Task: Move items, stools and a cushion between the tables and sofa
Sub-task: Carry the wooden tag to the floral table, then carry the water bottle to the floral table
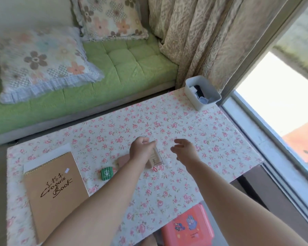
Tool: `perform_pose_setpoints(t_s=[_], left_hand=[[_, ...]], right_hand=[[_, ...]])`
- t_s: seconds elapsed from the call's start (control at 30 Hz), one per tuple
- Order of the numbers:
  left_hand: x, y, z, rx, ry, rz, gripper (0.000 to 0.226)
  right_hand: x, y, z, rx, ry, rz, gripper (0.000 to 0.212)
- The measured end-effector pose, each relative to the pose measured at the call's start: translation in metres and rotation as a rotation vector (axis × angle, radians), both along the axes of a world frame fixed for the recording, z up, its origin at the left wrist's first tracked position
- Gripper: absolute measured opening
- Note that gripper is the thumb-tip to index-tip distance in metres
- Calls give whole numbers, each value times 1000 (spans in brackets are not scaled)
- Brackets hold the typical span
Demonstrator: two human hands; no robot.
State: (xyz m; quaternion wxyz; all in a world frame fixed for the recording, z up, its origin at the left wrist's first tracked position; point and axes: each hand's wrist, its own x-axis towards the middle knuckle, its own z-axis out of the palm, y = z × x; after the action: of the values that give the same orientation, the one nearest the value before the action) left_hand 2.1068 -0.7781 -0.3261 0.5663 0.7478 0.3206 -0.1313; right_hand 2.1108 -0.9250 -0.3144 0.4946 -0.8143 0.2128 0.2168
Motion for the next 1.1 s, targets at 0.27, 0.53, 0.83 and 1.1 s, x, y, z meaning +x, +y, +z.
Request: perform_pose_setpoints(t_s=[0.27, 0.53, 0.83, 1.1], left_hand=[[-62, -35, 35, -57, -81, -151, 29], [-144, -108, 69, -154, -111, -444, 21], [-193, -216, 102, -271, -137, -924, 16], [-251, -276, 100, -311, -105, -1324, 11]], right_hand=[[-83, -33, 34, 66, -115, -215, 40], [-211, -85, 68, 151, -140, -562, 37], [-313, -151, 94, 62, -235, -1033, 30], [-405, -164, 85, 21, -227, -1413, 25]])
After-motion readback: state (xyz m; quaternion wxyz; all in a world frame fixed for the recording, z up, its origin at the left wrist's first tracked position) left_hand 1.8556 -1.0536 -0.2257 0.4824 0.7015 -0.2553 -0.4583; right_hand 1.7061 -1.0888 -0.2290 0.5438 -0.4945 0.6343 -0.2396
